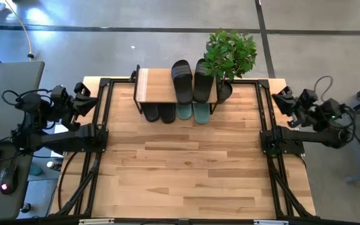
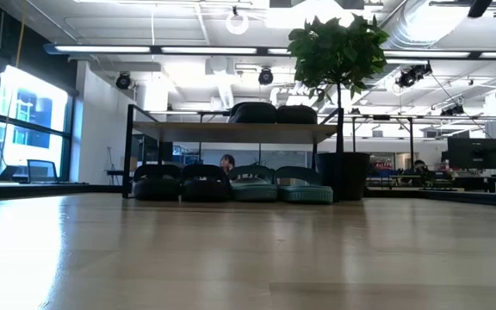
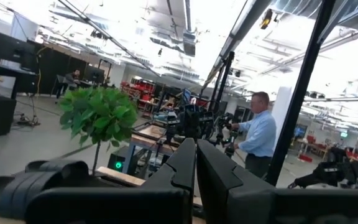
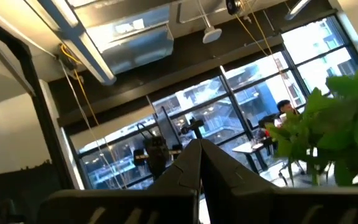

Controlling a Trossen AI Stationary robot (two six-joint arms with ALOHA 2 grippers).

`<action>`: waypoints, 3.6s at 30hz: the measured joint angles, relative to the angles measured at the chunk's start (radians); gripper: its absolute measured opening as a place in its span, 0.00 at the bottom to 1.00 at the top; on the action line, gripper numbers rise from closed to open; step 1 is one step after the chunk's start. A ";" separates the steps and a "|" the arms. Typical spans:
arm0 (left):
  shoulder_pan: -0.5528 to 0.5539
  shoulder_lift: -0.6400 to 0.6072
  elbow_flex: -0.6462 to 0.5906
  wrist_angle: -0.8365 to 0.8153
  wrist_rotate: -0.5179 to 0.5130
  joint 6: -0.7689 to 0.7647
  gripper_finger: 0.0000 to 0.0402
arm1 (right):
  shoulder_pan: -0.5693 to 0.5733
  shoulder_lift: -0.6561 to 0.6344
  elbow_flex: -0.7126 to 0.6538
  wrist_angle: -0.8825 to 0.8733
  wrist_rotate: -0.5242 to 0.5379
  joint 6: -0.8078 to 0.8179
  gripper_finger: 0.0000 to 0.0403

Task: Pick and place slides into the shelf
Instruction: Return to Home Position

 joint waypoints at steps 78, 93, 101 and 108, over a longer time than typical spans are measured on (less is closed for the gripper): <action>0.000 -0.115 -0.696 0.180 -0.264 0.210 0.01 | 0.000 0.004 -0.513 -0.005 0.190 -0.388 0.00; 0.000 -0.115 -0.695 0.180 -0.261 0.209 0.01 | 0.000 0.004 -0.513 -0.006 0.188 -0.387 0.00; 0.000 -0.115 -0.695 0.180 -0.261 0.209 0.01 | 0.000 0.005 -0.513 -0.006 0.186 -0.387 0.00; 0.000 -0.115 -0.695 0.180 -0.261 0.209 0.01 | 0.000 0.005 -0.513 -0.006 0.186 -0.387 0.00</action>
